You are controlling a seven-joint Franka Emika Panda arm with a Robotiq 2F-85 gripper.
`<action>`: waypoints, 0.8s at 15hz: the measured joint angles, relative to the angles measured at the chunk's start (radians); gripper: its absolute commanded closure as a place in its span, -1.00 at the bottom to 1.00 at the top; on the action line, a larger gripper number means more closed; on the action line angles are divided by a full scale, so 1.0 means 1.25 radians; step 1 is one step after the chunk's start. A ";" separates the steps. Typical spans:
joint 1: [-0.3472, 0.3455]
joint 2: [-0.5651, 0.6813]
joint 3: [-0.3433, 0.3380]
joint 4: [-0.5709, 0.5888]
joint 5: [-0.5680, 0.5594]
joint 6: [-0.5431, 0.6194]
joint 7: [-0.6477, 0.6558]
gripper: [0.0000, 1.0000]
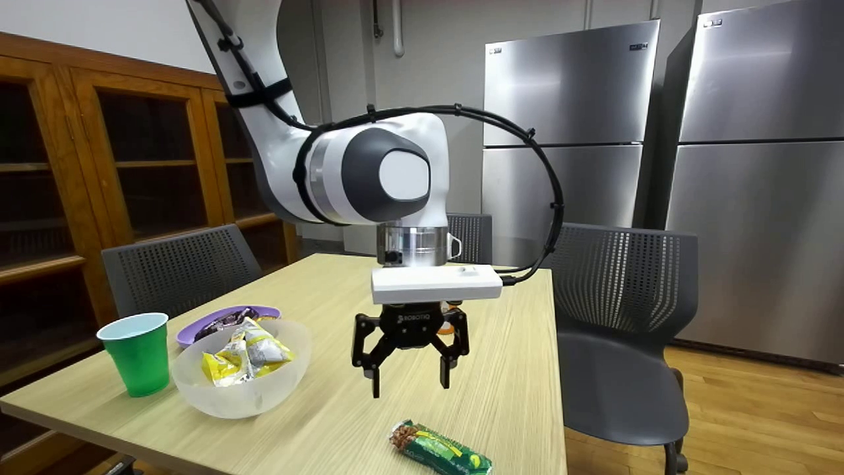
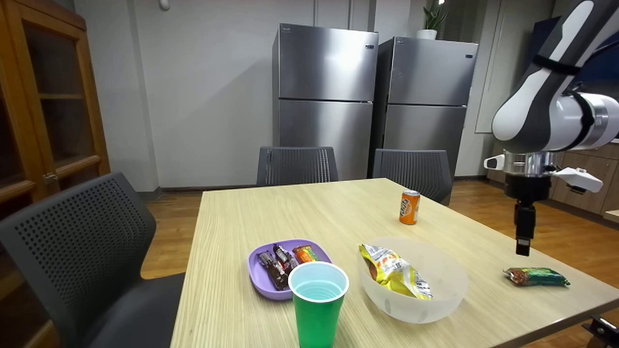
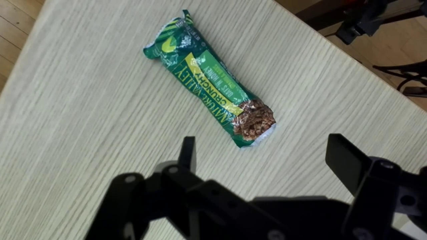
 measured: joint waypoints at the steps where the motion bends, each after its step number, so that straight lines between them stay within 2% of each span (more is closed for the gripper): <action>1: 0.000 0.002 0.000 0.000 0.000 0.000 -0.007 -1.00; 8: -0.004 0.020 -0.014 -0.003 -0.055 0.007 -0.065 -1.00; 12: -0.017 0.049 -0.022 -0.004 -0.099 0.067 -0.129 -1.00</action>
